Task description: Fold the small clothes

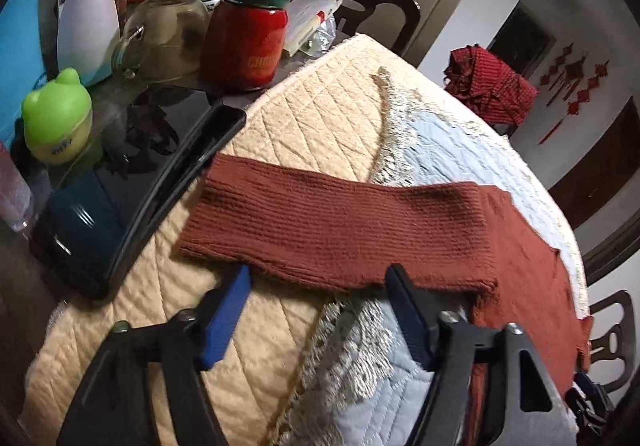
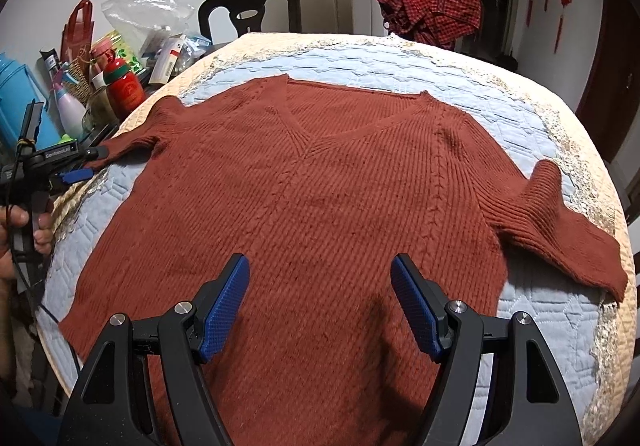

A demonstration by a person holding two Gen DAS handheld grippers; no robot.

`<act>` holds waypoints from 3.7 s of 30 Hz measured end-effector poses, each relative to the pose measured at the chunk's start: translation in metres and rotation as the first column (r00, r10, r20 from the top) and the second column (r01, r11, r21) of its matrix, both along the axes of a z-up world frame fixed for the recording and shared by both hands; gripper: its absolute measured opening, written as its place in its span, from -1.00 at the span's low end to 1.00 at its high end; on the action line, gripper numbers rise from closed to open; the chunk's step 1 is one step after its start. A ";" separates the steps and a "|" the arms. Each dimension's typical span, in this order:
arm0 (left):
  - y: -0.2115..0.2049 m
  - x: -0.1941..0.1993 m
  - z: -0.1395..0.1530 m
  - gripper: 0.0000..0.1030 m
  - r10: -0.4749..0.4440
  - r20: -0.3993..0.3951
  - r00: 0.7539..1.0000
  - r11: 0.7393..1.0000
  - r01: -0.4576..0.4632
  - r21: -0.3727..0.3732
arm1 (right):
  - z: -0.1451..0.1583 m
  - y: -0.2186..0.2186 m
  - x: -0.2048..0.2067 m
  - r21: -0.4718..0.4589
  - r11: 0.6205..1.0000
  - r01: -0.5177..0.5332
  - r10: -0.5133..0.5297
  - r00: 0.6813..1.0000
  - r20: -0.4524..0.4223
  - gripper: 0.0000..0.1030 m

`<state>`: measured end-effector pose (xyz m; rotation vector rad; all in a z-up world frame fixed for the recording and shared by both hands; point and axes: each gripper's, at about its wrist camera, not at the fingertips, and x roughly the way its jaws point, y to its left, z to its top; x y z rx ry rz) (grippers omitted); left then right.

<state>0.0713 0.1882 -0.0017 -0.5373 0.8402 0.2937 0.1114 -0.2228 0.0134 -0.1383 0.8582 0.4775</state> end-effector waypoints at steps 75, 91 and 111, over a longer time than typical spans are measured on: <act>-0.090 0.115 0.013 -0.23 -0.439 0.059 0.897 0.898 0.436 0.056 | -0.017 0.021 0.151 0.220 0.975 0.036 0.007 0.981 -0.193 -0.83; -0.122 0.073 0.004 -0.45 -0.540 0.031 0.841 0.836 0.531 0.138 | -0.021 0.014 0.111 0.163 0.987 -0.012 0.038 0.987 -0.155 -0.74; -0.127 0.033 0.027 -0.45 -0.514 0.057 0.856 0.852 0.502 0.151 | -0.003 -0.049 0.063 0.221 0.970 0.098 -0.078 0.992 -0.098 -0.59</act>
